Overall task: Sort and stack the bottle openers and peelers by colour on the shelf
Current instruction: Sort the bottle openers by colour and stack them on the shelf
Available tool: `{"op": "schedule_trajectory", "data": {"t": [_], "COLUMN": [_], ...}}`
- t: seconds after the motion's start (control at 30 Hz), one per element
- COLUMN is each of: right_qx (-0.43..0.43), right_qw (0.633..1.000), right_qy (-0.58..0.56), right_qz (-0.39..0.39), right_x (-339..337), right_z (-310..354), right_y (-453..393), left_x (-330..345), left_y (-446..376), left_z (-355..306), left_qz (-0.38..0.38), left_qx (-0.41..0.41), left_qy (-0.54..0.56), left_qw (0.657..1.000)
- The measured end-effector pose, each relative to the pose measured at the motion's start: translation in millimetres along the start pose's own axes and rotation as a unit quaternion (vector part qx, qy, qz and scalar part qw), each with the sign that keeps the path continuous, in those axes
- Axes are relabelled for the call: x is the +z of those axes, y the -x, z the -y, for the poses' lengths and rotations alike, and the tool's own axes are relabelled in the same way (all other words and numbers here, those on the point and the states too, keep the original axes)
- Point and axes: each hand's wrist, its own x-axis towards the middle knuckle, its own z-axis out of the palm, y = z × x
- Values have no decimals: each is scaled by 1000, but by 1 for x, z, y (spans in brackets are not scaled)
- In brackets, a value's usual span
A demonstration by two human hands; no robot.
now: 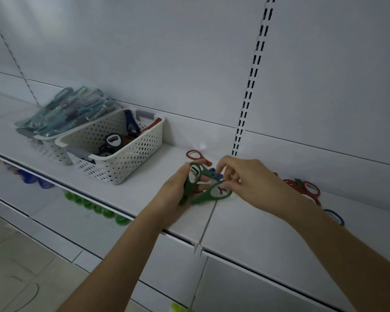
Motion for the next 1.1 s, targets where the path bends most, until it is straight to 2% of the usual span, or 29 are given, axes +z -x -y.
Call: {"op": "schedule_trajectory", "data": {"t": [0.1, 0.17, 0.23, 0.3, 0.4, 0.47, 0.63, 0.73, 0.87, 0.93, 1.0, 1.1], "right_qx": [3, -3, 8, 60, 123, 113, 73, 78, 69, 32, -44, -161], "right_qw": [996, 987, 975, 972, 985, 988, 981, 975, 964, 954, 939, 923], "right_qy": [-42, -80, -84, -49, 6, 22, 101, 60, 12, -9, 6, 89], "right_qz": [-76, -136, -208, -221, -118, -104, -150, -197, -255, -298, -341, -339], "right_x": [6, 16, 29, 43, 69, 83, 88, 90, 89, 87, 85, 92], "right_z": [12, 16, 10, -8, -33, -40, -39, -37, -30, -19, -3, 17], "right_y": [-20, -33, -46, -56, -61, -62, -64, -63, -61, -58, -53, -47], "left_x": [-7, -14, -21, -31, -42, -49, -54, -54, -52, -49, -47, -45], "left_y": [4, 5, 0, -7, -13, -17, -23, -24, -25, -26, -26, -22], "left_z": [-6, -9, -13, -17, -18, -18, -17, -17, -15, -14, -13, -14], "left_qz": [43, 13, -2, -25, -47, -76, -98, -123, -121, -125, -113, -73], "left_qx": [-36, -40, -8, 17, 15, 25, 22, 4, 4, 17, 31, 43], "left_qy": [-46, -141, -204, -145, 37, 106, 193, 214, 187, 189, 201, 209], "left_qw": [997, 989, 979, 989, 998, 991, 976, 969, 975, 974, 972, 974]}}
